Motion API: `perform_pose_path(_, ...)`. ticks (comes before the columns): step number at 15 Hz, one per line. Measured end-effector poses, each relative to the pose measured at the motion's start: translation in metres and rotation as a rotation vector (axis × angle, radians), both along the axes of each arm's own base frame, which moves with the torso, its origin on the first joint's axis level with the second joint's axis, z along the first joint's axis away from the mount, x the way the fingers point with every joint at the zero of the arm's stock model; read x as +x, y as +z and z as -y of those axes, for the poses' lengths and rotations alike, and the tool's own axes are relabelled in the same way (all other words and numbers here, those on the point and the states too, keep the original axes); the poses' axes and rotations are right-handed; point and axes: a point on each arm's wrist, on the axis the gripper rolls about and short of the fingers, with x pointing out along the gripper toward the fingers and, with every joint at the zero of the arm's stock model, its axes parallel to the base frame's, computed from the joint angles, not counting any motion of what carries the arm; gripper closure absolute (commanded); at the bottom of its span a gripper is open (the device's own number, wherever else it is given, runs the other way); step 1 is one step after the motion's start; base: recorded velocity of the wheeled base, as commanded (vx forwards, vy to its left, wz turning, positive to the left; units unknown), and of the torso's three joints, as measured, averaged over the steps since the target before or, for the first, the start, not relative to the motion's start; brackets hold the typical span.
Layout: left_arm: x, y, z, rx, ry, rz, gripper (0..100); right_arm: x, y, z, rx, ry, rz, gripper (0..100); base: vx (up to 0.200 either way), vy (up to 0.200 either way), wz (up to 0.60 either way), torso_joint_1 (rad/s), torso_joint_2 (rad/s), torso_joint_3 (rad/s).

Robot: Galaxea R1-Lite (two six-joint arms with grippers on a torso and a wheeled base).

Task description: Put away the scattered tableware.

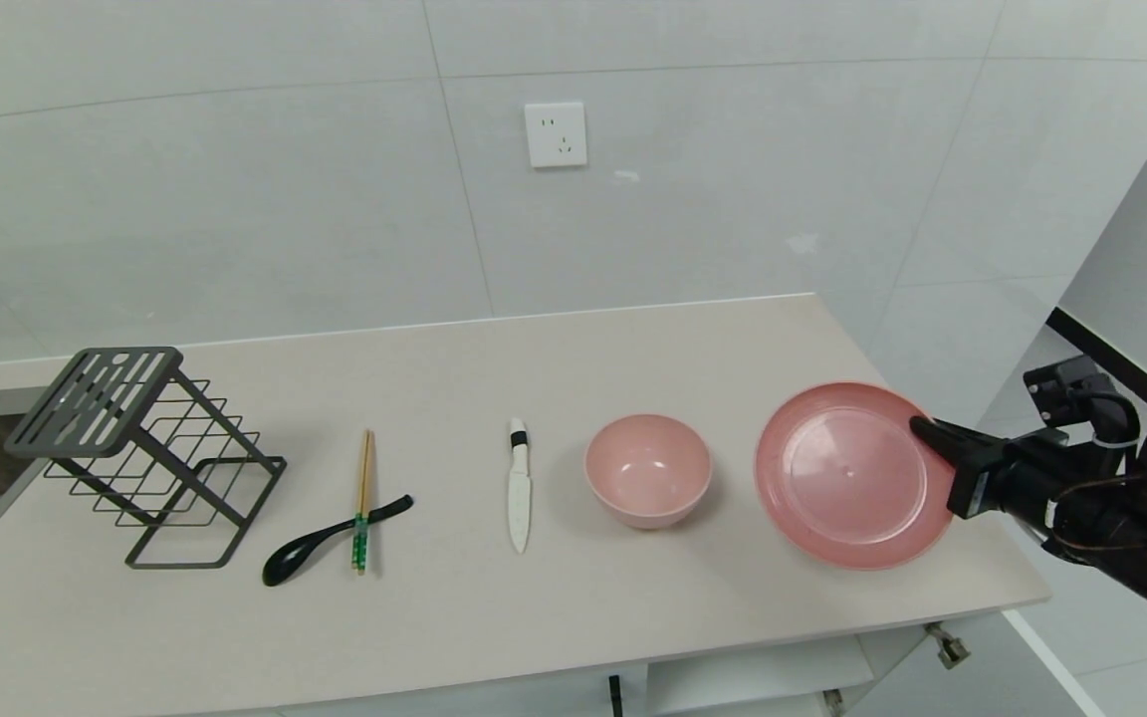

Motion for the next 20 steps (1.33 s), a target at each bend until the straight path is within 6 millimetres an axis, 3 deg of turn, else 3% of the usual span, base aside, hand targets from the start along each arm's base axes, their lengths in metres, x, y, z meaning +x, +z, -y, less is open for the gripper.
perform_pose_path(3,-0.003,0.014,0.002,0.04,-0.11,0.024,0,-0.009,0.009,-0.005,0.018,0.023,0.029,100,0.0,0.0,0.0,0.0,0.0,0.0)
perform_pose_path(6,0.003,0.052,0.003,0.065,-0.202,0.013,0,-0.032,0.016,-0.002,0.024,0.025,0.038,100,0.0,0.0,0.0,0.0,0.0,0.0)
perform_pose_path(9,0.03,0.097,0.006,0.132,-0.328,0.031,0,-0.065,0.022,0.006,0.027,0.011,0.063,100,0.0,0.0,0.0,0.0,0.0,0.0)
perform_pose_path(11,0.055,0.11,0.01,0.176,-0.421,-0.005,0,-0.09,0.019,0.011,0.025,0.004,0.054,100,0.0,0.0,0.0,0.0,0.0,0.0)
perform_pose_path(14,0.093,0.112,0.016,0.189,-0.504,-0.122,0,-0.108,0.022,0.019,0.028,-0.031,0.082,100,0.0,0.0,0.0,0.0,0.0,0.0)
perform_pose_path(20,0.151,0.093,0.025,0.175,-0.656,-0.355,0,-0.113,0.024,0.022,0.032,-0.045,0.095,100,0.0,0.0,0.0,0.0,0.0,0.0)
